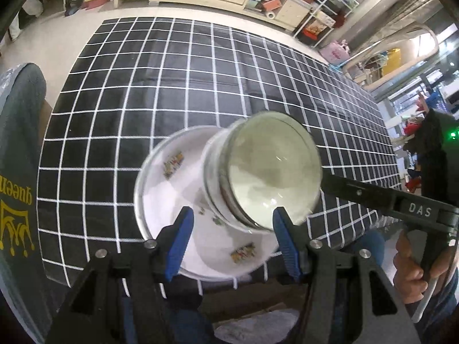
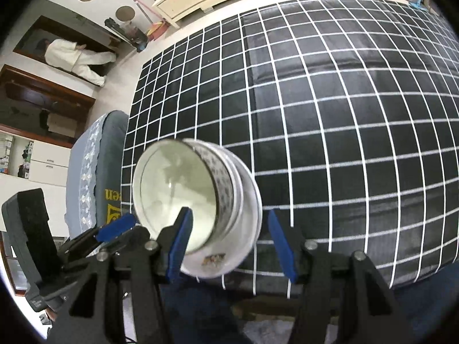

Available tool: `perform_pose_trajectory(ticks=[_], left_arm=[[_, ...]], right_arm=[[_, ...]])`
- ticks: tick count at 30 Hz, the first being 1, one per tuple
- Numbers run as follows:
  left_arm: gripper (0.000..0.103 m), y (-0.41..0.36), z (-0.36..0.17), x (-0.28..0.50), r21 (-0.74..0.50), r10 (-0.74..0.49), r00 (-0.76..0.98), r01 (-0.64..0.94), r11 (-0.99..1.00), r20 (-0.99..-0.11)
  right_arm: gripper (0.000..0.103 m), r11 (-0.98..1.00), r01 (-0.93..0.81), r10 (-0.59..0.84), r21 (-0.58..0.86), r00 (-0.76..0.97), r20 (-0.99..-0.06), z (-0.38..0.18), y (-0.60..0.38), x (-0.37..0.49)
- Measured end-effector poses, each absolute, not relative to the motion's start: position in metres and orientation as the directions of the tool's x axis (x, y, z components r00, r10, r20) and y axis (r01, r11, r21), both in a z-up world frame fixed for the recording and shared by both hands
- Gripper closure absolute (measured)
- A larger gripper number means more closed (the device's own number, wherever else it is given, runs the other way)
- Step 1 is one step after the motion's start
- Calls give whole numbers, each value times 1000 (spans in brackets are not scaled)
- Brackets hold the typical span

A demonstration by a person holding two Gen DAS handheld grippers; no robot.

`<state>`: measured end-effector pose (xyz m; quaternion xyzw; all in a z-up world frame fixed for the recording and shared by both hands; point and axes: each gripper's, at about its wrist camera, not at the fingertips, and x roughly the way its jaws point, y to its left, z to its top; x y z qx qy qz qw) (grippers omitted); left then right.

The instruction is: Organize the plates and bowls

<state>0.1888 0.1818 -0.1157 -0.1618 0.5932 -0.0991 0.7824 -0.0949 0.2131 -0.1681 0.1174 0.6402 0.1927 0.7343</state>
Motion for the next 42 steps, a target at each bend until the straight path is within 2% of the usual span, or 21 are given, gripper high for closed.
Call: perform_pose_trajectory(ticks=[5, 10, 13, 26, 33, 34, 35, 37, 38, 42], left_arm=[[48, 160, -110, 168, -381, -366, 291, 7, 925, -884], [48, 135, -99, 139, -308, -291, 394, 20, 951, -872], [48, 125, -96, 123, -312, -291, 430, 22, 950, -855], [48, 94, -94, 72, -251, -193, 556, -30, 968, -809], [47, 77, -55, 45, -157, -123, 707, 18, 987, -696], [44, 75, -48, 41, -147, -124, 725, 32, 989, -677], [32, 74, -44, 39, -143, -125, 734, 38, 989, -668], [23, 72, -33, 33, -132, -121, 757, 46, 990, -642], [23, 71, -28, 29, -128, -122, 774, 53, 990, -622], [20, 72, -14, 18, -119, -119, 812, 61, 991, -571]], right_arm=[[43, 912, -169, 397, 374, 138, -907, -159, 211, -114], [43, 924, -222, 355, 310, 204, -912, -147, 204, -139], [43, 926, -251, 341, 281, 240, -909, -144, 198, -154], [43, 970, -192, 222, 148, 464, -857, -129, 151, -217], [40, 981, -192, 141, 29, 603, -785, -101, 143, -242], [40, 982, -191, 135, 16, 630, -765, -95, 144, -246], [40, 981, -192, 131, 7, 646, -752, -91, 143, -249], [38, 981, -191, 119, -19, 688, -716, -81, 143, -258], [36, 981, -191, 120, -25, 707, -697, -76, 142, -262], [15, 982, -178, 106, -61, 790, -604, -58, 139, -286]])
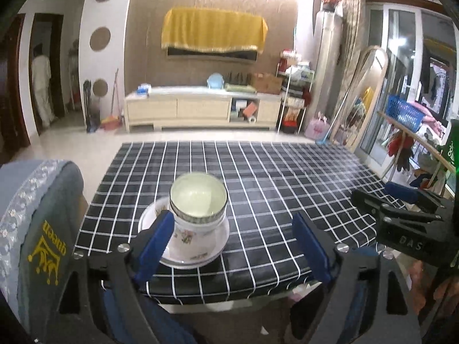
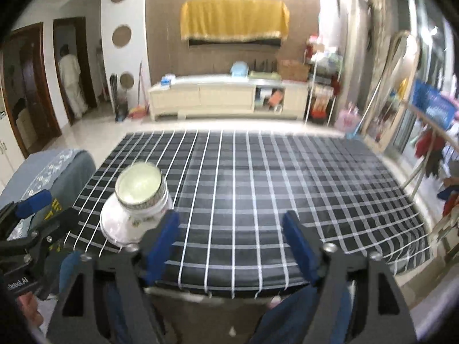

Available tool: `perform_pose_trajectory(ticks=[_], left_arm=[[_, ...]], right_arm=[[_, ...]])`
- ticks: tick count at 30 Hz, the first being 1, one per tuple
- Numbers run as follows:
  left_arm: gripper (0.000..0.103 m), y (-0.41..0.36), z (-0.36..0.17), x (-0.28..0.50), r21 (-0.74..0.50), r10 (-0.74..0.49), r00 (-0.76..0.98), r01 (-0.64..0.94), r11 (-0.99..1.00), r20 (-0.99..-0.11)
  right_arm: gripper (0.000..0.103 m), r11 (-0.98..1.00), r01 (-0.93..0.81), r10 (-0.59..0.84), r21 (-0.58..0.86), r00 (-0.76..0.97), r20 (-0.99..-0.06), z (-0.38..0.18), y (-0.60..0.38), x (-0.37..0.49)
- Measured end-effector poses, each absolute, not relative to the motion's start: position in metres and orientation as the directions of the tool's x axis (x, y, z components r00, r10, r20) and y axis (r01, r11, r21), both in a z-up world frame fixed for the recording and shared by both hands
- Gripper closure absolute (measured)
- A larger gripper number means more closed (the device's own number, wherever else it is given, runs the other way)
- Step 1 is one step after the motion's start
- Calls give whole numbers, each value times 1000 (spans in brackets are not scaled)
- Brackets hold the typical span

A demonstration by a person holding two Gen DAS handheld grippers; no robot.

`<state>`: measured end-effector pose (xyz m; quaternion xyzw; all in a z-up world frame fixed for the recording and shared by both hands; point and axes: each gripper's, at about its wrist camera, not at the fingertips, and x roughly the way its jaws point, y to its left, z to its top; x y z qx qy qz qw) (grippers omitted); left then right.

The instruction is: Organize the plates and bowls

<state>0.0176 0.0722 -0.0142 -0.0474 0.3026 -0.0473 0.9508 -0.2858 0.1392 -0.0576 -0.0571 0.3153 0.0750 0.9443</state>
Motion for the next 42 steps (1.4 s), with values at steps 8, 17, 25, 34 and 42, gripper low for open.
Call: perform_pose_trajectory(ticks=[8, 17, 25, 34, 42], left_arm=[[0, 63, -8, -2, -40, -46, 859, 30, 999, -510], [0, 56, -11, -8, -40, -62, 853, 48, 998, -519], [0, 52, -12, -9, -41, -63, 851, 49, 998, -522], [0, 51, -14, -10, -40, -65, 844, 52, 998, -532], [0, 51, -14, -12, -32, -59, 846, 50, 998, -530]], right_arm=[[0, 980, -193, 134, -49, 823, -552, -49, 134, -303], [0, 980, -183, 109, -79, 824, -556, -52, 133, -310], [0, 982, -175, 101, -77, 815, -571, -54, 132, -314], [0, 983, -171, 101, -72, 818, -566, -53, 133, -315], [0, 984, -169, 104, -63, 817, -568, -53, 132, -316]])
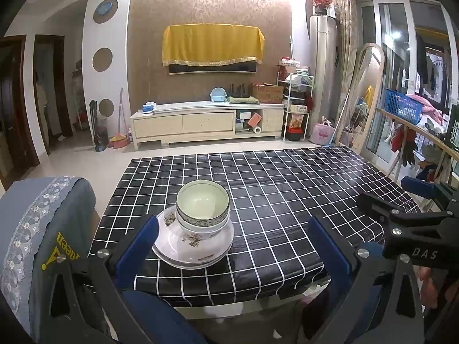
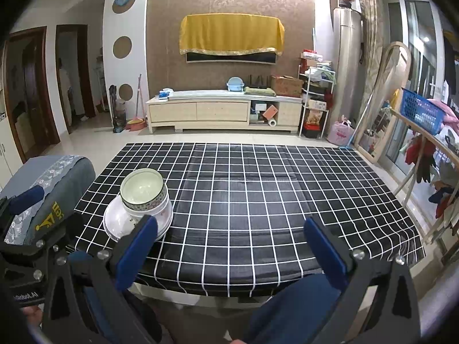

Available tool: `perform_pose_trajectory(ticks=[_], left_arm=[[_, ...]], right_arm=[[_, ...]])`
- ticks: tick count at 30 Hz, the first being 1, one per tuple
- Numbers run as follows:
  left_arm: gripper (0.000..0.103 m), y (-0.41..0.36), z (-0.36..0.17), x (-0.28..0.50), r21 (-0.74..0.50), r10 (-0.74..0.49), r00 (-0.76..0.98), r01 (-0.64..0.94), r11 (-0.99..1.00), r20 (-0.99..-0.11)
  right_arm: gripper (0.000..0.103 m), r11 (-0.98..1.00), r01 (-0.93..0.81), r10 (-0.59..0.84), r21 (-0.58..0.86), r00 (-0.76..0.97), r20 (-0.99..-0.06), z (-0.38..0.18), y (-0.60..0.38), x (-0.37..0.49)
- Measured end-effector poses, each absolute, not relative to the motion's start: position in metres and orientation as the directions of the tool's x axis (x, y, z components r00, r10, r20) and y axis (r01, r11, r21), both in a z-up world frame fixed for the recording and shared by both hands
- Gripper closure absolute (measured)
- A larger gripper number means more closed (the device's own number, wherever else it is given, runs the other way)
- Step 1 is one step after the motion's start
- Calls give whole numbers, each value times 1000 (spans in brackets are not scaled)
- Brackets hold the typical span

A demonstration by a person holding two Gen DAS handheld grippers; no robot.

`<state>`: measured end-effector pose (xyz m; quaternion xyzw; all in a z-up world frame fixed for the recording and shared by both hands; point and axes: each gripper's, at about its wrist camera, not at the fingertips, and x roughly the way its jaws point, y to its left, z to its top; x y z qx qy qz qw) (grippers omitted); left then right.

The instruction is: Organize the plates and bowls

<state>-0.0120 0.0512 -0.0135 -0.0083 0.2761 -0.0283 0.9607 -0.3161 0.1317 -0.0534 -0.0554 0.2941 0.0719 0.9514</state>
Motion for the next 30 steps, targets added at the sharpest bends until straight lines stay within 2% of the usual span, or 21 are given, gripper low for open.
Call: perform_pose_trajectory(ticks=[30], left_arm=[[0, 51, -15, -9, -40, -69, 837, 56, 998, -543]], right_arm=[[0, 982, -172, 98, -77, 815, -571, -53, 130, -316]])
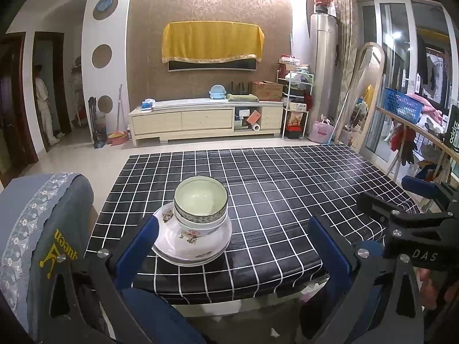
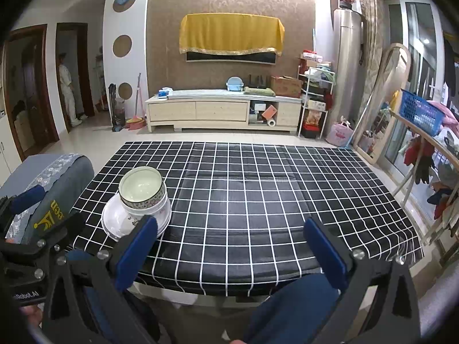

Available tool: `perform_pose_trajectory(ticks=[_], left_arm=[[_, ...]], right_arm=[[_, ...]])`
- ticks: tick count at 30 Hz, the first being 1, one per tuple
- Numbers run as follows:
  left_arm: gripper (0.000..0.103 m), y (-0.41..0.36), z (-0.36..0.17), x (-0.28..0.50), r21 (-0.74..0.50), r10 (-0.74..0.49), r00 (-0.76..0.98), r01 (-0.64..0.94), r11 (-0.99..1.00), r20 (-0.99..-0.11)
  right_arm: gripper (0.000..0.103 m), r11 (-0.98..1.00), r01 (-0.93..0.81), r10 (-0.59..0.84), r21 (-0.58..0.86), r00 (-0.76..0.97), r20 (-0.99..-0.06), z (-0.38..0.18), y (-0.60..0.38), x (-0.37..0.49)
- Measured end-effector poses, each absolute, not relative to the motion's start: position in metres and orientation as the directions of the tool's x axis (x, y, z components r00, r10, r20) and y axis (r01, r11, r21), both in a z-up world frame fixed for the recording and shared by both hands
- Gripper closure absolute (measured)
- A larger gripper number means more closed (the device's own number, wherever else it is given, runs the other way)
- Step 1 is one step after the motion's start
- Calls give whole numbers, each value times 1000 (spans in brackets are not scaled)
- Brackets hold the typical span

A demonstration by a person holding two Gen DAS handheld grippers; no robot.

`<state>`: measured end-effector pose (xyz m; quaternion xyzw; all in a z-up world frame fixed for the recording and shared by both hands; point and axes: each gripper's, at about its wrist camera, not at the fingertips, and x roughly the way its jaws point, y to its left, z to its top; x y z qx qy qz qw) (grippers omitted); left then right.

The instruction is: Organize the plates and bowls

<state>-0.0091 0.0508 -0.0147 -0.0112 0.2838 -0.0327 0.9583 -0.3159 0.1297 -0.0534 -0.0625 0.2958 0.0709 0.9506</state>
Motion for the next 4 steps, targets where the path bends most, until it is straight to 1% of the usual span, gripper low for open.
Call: perform_pose_trajectory(ticks=[4], left_arm=[[0, 49, -16, -10, -40, -69, 834, 57, 998, -547]], right_arm=[[0, 982, -171, 96, -77, 812, -576, -54, 128, -316]])
